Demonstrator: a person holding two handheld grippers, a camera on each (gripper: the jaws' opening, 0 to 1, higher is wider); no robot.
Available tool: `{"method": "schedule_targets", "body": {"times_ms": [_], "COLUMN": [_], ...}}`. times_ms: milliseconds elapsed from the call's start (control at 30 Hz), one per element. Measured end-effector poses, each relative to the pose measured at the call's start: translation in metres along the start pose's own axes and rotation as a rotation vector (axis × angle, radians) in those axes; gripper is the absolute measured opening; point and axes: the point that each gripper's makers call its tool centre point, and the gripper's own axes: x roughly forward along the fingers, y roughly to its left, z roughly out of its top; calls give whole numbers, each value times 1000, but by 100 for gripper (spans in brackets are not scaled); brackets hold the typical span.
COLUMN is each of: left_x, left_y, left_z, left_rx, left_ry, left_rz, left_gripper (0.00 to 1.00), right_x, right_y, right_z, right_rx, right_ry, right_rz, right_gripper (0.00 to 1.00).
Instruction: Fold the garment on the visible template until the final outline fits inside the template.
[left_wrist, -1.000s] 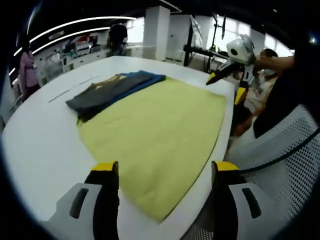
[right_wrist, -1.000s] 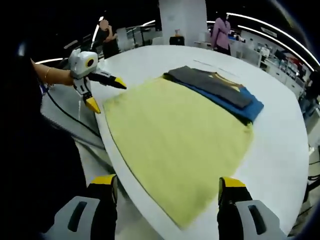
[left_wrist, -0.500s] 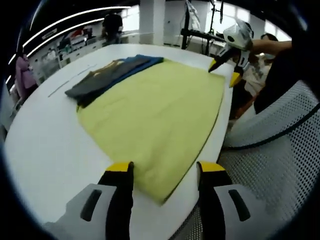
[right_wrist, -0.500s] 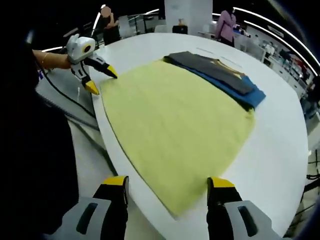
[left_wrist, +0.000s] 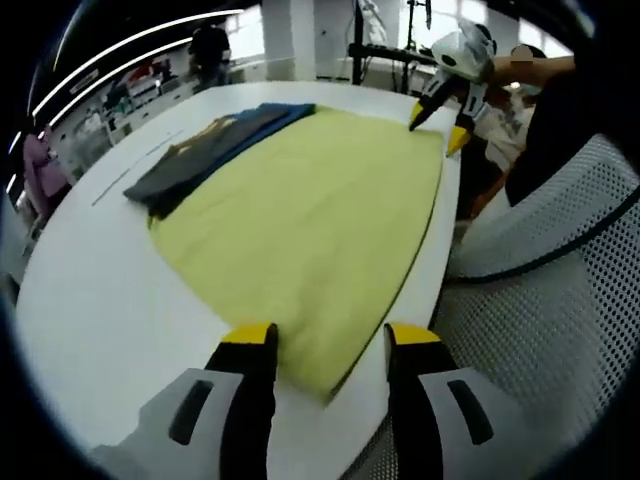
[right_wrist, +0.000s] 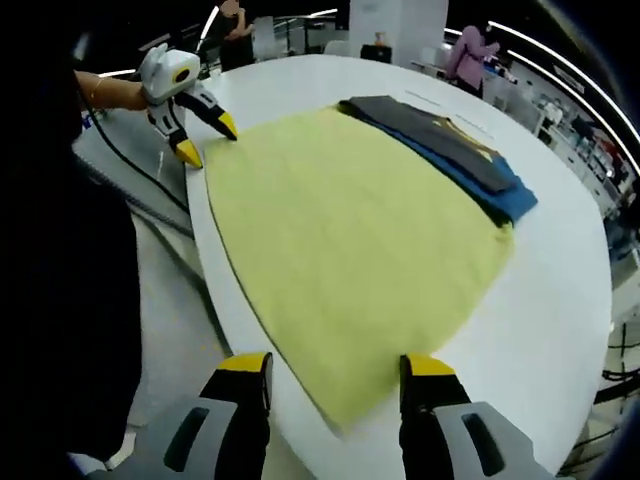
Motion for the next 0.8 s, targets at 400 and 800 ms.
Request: {"method": "schedule_targets", "body": {"times_ms": [400,800], "left_x": [1,0], "left_y": [4,14], "left_z": [2,0], "left_rx": [-9,-61], "left_ry": [65,120], "left_rz": [11,22], "left_gripper": [28,3], "right_x": [1,4], "right_y": [-13,-14], "right_z": [2,6], "right_rx": [52,87], "right_ry": [-3,2], "right_rz": [-43,-20], "right_gripper": [22,2]}}
